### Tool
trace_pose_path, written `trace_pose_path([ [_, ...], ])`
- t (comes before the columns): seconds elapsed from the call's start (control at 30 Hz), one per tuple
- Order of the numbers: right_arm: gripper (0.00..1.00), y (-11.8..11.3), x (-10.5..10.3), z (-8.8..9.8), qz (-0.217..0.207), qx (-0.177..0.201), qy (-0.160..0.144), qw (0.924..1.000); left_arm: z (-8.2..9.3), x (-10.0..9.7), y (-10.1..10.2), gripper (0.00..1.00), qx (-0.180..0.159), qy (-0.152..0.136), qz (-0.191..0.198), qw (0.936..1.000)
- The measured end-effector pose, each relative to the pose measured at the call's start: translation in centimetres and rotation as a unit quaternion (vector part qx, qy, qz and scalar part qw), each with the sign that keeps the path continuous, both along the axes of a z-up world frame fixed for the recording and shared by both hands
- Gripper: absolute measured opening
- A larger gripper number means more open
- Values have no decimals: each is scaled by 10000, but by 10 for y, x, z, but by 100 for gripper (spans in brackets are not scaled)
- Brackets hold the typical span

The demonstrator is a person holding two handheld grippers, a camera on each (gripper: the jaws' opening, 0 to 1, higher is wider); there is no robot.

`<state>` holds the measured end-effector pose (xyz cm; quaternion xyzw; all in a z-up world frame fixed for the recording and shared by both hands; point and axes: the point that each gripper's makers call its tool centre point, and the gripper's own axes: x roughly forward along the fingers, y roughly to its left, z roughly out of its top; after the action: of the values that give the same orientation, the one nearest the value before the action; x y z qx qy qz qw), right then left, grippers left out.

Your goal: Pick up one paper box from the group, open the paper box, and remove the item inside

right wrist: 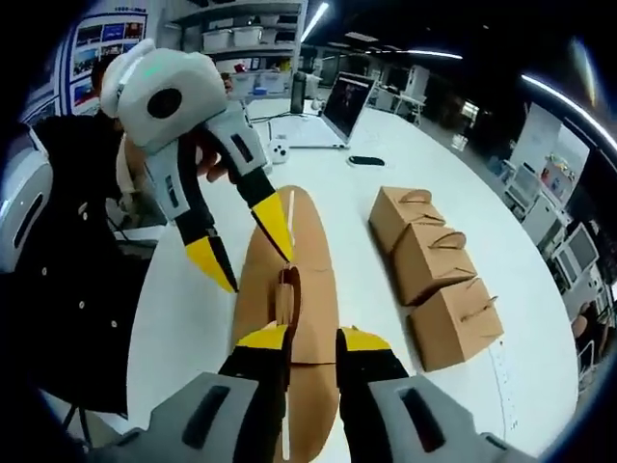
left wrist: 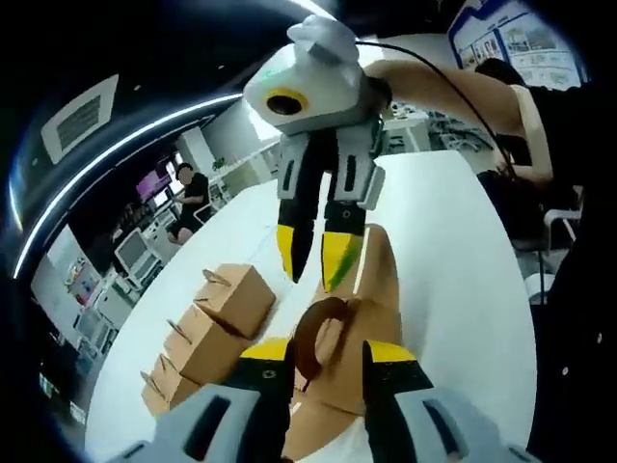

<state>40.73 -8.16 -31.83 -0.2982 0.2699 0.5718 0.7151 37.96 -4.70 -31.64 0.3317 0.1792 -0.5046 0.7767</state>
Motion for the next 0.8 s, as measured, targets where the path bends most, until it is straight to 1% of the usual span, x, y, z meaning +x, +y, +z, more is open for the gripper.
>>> trace_pose_path([
  [0.1,19,3,0,-1,52,10,42,10000,2,3,-2,27,39,-26,-70,10000],
  [0.17,19,4,0,-3,82,-9,53,10000,1,5,-4,21,73,22,-128,9999],
  [0.2,18,5,1,-4,104,-27,69,9999,0,5,-4,16,87,47,-148,9998],
  [0.23,18,5,1,-4,108,-29,79,9999,0,6,-5,15,89,73,-140,9998],
  [0.33,17,5,2,-6,97,-20,133,9999,-2,8,-5,15,133,51,-130,9998],
  [0.4,17,5,2,-7,108,-27,154,9998,-5,9,-5,15,229,-2,-155,9996],
  [0.53,17,6,-3,-10,205,-31,260,9994,-7,10,-5,16,279,47,-207,9994],
  [0.7,17,7,-4,-8,223,67,289,9993,-5,12,-4,17,292,48,-195,9994],
  [0.8,17,6,-5,-10,259,63,313,9992,-5,12,-4,17,337,67,-248,9991],
])
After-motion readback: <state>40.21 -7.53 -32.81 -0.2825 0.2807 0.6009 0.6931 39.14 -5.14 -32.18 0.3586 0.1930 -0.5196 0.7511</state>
